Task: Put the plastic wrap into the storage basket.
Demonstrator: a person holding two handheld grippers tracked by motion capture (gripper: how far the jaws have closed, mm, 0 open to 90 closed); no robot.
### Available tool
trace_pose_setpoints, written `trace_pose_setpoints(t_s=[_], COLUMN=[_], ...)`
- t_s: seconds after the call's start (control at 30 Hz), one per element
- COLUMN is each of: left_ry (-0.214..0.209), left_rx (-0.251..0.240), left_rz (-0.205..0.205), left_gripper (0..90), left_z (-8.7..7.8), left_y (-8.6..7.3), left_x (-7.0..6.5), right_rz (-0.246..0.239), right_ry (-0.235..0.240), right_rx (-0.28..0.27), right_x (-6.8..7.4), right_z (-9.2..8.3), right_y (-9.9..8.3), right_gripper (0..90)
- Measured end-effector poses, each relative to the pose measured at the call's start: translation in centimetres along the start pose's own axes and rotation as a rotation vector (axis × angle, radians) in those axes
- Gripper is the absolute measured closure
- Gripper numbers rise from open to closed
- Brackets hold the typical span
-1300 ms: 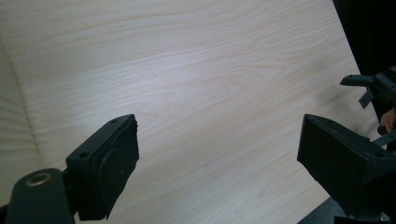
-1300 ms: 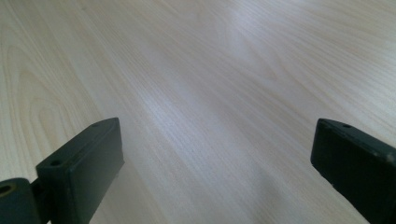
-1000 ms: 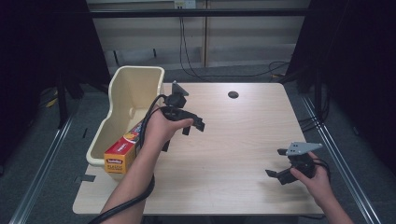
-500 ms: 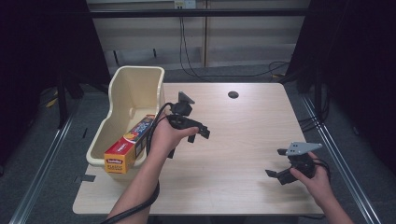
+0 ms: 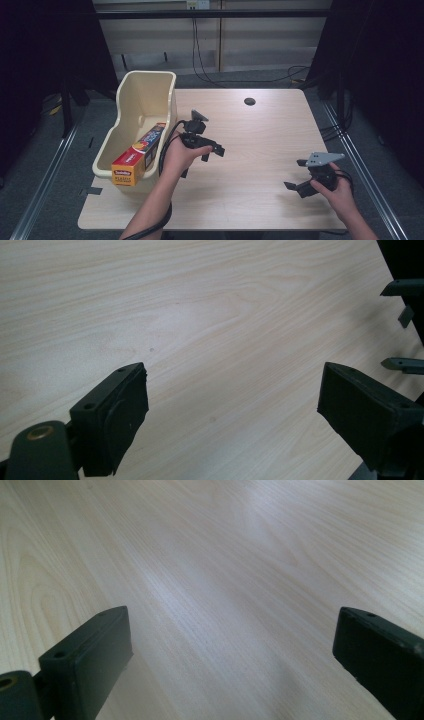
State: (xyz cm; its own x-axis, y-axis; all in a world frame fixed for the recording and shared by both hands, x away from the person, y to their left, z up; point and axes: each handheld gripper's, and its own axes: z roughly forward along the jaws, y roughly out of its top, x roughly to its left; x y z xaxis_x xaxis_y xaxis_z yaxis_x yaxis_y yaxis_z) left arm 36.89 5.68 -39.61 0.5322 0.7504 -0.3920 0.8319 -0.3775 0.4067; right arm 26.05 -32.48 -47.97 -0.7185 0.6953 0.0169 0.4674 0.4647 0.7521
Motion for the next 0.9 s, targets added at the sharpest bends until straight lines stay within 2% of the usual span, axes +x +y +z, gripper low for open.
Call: trace_pose_setpoints(t_s=[0.1,0.17,0.27,0.47,0.57,0.6,0.63,0.7,0.9], left_ry=[-0.006,0.003,0.013,-0.006,0.010,-0.003,-0.002,0.008,-0.008], left_rx=[-0.003,0.001,-0.010,0.000,-0.005,-0.011,-0.012,-0.013,-0.017], left_rz=[-0.004,0.009,-0.001,0.029,0.050,0.041,0.057,0.064,0.070], left_gripper=[12.5,12.5,12.5,12.4,12.4,12.3,12.3,12.3,12.2], left_z=[0.5,0.8,1.2,2.4,2.8,3.0,3.1,3.5,4.4], left_y=[-0.5,-0.8,-1.2,-2.3,-2.7,-2.9,-3.1,-3.4,-4.5], left_x=[0.3,0.5,0.6,0.8,0.6,0.5,0.6,0.6,0.8], right_rz=[-0.003,-0.001,-0.002,-0.004,-0.005,-0.005,-0.004,-0.003,-0.010], right_ry=[0.001,0.001,0.000,0.000,-0.002,-0.003,-0.003,-0.006,-0.011], right_rx=[0.002,0.003,0.004,0.008,0.012,0.013,0.014,0.018,0.033], right_x=[0.0,0.0,0.0,0.0,0.0,0.0,0.0,0.0,0.2], right_z=[0.0,0.0,0.0,0.1,0.2,0.2,0.2,0.3,0.6], right_y=[0.0,0.0,0.0,0.0,0.0,0.0,0.0,-0.1,-0.1], right_gripper=[2.2,2.2,2.2,2.2,2.2,2.2,2.2,2.2,2.1])
